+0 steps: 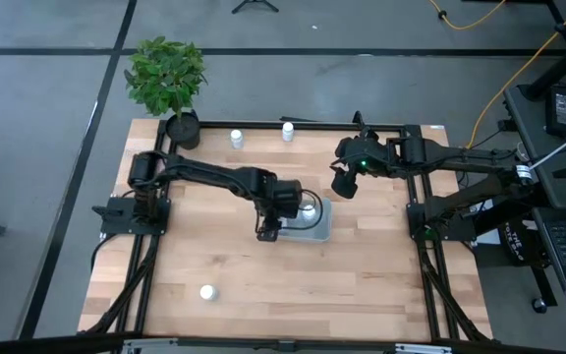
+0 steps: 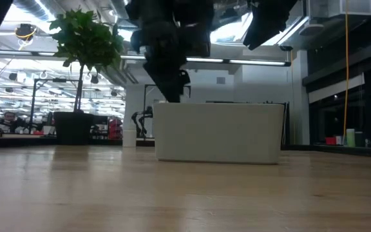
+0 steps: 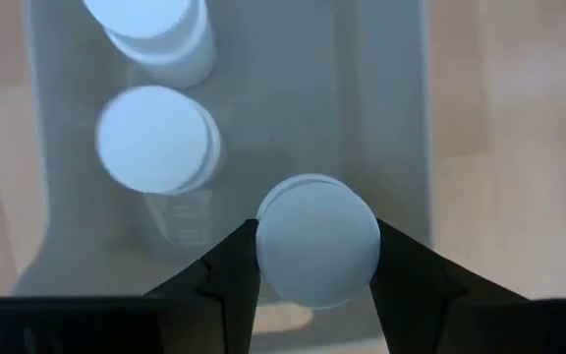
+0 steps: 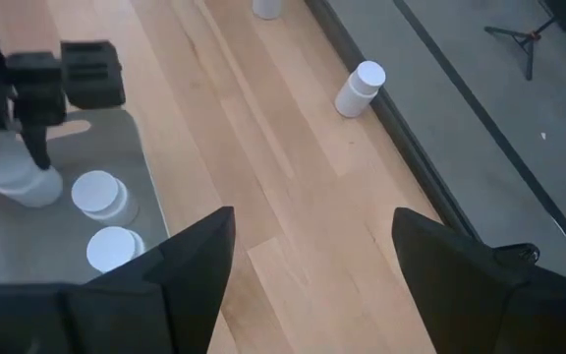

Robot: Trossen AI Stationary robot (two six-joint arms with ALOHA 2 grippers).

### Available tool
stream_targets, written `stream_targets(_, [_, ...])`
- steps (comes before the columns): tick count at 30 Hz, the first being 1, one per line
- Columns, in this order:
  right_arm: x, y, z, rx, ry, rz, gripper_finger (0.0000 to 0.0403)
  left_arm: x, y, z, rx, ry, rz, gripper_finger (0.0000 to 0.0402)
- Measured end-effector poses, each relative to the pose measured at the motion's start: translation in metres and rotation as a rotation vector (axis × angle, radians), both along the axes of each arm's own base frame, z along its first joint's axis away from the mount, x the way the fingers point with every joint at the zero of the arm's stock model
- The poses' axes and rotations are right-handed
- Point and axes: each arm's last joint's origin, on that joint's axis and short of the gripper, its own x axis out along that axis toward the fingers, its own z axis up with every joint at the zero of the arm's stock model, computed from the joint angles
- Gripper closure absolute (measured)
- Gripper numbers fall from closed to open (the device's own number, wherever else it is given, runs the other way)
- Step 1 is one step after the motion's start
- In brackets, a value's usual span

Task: Pick and place pill bottles into a basket
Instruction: Put the white pill bottle into the gray bin, then put the top right white pill bottle into the gray bin

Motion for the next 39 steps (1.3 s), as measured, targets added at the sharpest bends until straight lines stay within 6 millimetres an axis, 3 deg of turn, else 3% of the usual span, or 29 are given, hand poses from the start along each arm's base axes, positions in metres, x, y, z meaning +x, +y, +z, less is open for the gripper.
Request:
stream_targets(7, [0.0, 0.0, 0.0, -0.001, 0.003, 0.004, 0.0126, 0.008, -0.003, -0.017, 0.053, 0.019, 0.013, 0.0248])
stream_targets(13, [0.0, 0.0, 0.0, -0.006, 0.011, 0.01, 0.0126, 0.005, -0.001, -0.011, 0.118, 0.009, 0.038, 0.0182])
stream_targets(20, [0.0, 0.0, 0.0, -0.015, 0.02, 0.022, 0.0126, -0.015, 0.0, 0.029, 0.146, -0.036, 0.062, 0.0127])
stream_targets(27, [0.001, -0.005, -0.001, -0.045, 0.035, 0.033, 0.0126, -0.059, 0.008, 0.09, 0.386, -0.113, 0.209, 0.0101])
stream_targets(32, [0.014, -0.043, 0.002, -0.116, -0.019, 0.097, 0.0122, -0.092, 0.011, 0.133, 0.408, -0.273, 0.434, 0.0099])
stream_targets(36, [0.028, -0.09, -0.001, -0.109, -0.127, 0.183, 0.0104, -0.113, 0.011, 0.159, 0.413, -0.405, 0.56, 0.01])
stream_targets(39, [0.04, -0.13, -0.013, -0.047, -0.09, 0.17, 0.0084, -0.124, 0.009, 0.171, 0.443, -0.467, 0.624, 0.0098])
